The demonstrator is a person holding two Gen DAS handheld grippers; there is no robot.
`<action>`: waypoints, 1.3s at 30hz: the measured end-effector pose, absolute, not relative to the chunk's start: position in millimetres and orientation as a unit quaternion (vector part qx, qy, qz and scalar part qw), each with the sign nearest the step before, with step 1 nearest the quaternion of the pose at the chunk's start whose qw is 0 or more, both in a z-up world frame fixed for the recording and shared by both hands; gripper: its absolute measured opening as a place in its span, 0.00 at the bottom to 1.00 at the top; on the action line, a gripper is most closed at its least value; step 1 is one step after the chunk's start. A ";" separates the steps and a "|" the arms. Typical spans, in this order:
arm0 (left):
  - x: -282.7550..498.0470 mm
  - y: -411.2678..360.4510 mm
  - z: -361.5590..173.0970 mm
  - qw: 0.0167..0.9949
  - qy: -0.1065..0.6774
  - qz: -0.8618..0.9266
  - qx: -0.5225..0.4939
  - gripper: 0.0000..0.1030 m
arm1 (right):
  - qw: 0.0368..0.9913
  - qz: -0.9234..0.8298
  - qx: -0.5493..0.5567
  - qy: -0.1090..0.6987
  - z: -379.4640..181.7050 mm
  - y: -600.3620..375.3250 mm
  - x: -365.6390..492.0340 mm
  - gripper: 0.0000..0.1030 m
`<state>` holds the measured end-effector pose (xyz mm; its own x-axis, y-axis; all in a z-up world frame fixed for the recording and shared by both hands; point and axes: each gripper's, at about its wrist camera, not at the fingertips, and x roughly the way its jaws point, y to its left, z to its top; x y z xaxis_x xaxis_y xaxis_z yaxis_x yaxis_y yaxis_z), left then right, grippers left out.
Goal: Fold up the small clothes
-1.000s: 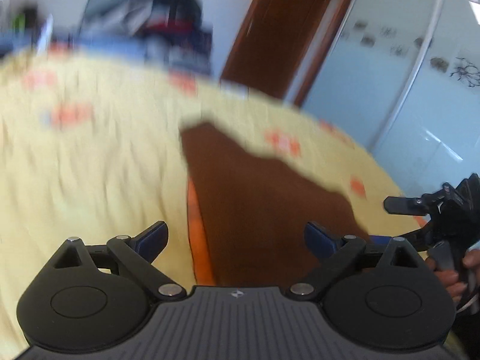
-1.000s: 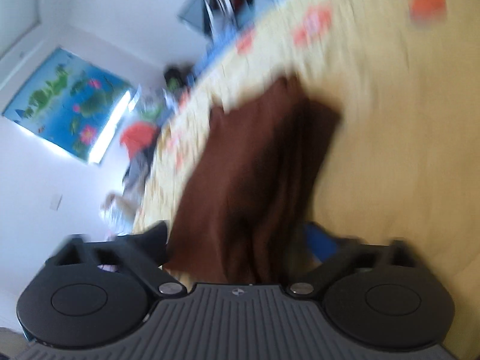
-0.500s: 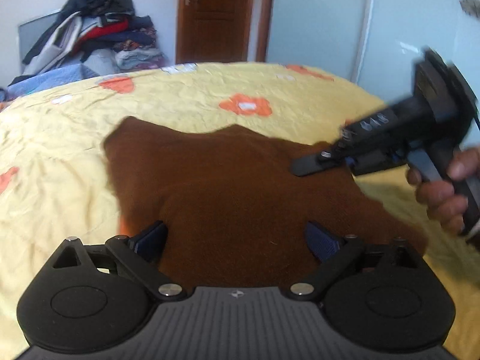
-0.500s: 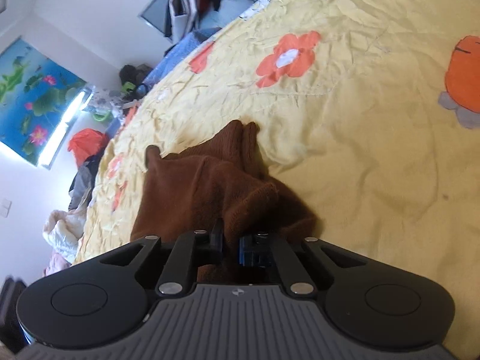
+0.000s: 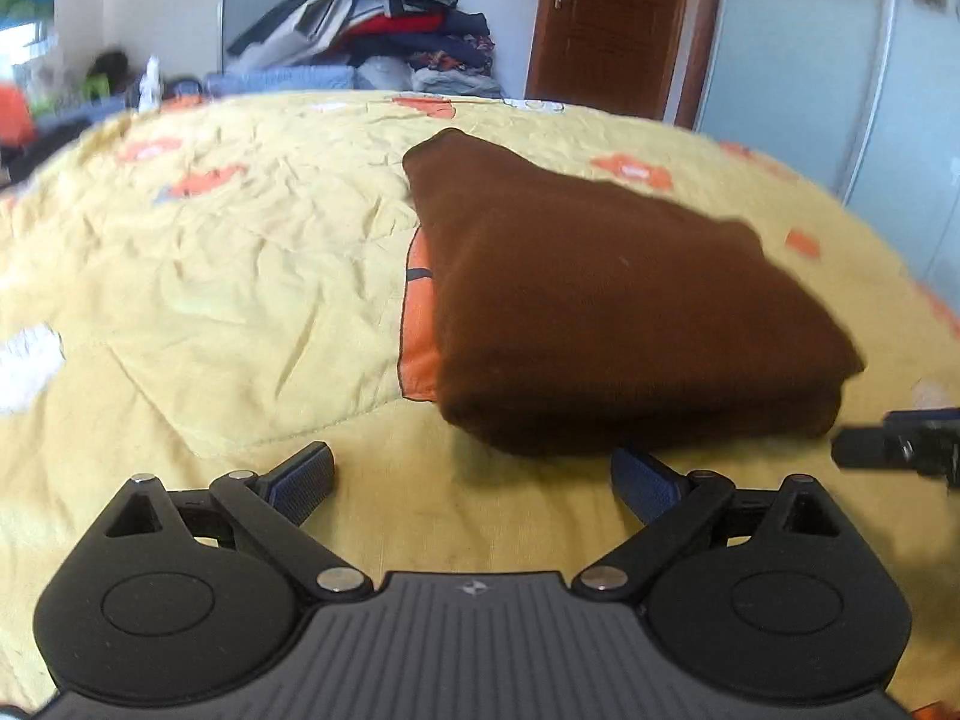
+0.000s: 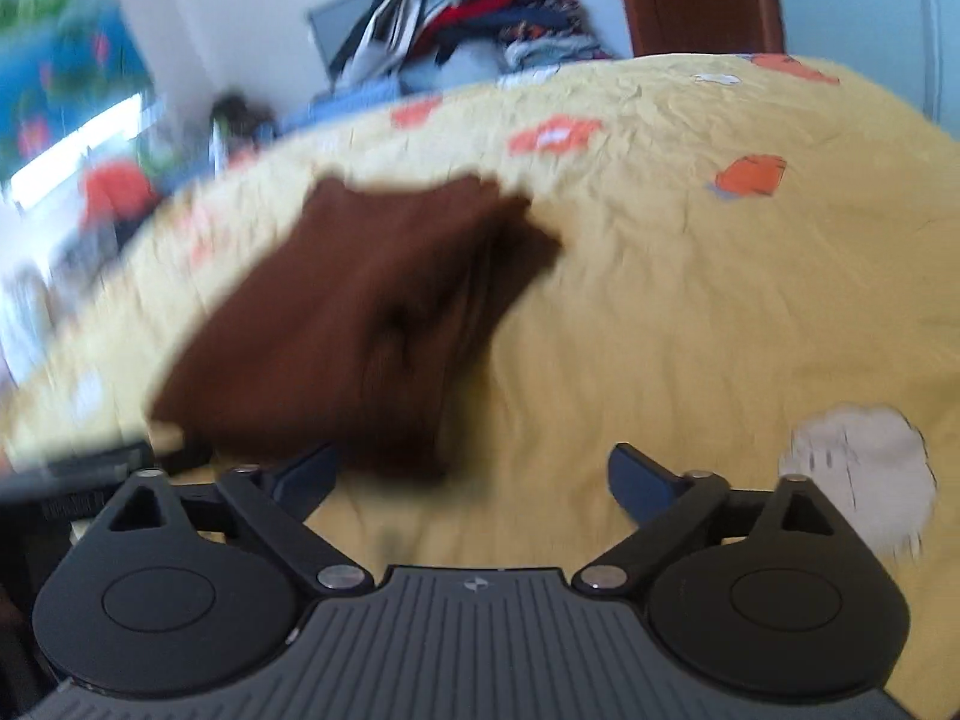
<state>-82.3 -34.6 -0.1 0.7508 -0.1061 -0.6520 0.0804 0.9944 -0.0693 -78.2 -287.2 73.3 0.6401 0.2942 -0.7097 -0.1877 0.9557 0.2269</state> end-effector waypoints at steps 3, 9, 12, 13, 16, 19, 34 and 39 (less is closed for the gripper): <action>-79.1 -48.1 -4.8 0.938 0.345 -0.044 0.016 1.00 | 0.910 0.107 0.015 0.401 65.0 -266.8 -86.7 1.00; -78.3 -46.1 -6.9 0.938 0.343 -0.044 0.011 1.00 | 0.921 0.045 -0.039 0.386 53.1 -234.4 -81.6 1.00; -75.5 -46.0 -7.7 0.938 0.344 -0.049 0.014 1.00 | 0.930 0.040 -0.034 0.364 48.3 -233.0 -79.2 1.00; -75.8 -45.6 -7.9 0.938 0.344 -0.050 0.014 1.00 | 0.935 0.040 -0.034 0.351 45.7 -232.8 -80.9 1.00; -76.9 -44.6 -7.8 0.938 0.344 -0.050 0.014 1.00 | 0.936 0.038 -0.031 0.348 45.1 -234.6 -80.4 1.00; -77.6 -44.1 -7.5 0.938 0.344 -0.051 0.014 1.00 | 0.937 0.036 -0.031 0.346 46.0 -233.5 -81.7 1.00; -80.4 -44.0 -8.1 0.939 0.342 -0.044 0.012 1.00 | 0.938 0.025 -0.029 0.343 45.4 -229.5 -88.4 1.00; -80.6 -43.7 -8.0 0.939 0.342 -0.043 0.011 1.00 | 0.938 0.025 -0.029 0.343 45.4 -229.7 -88.1 1.00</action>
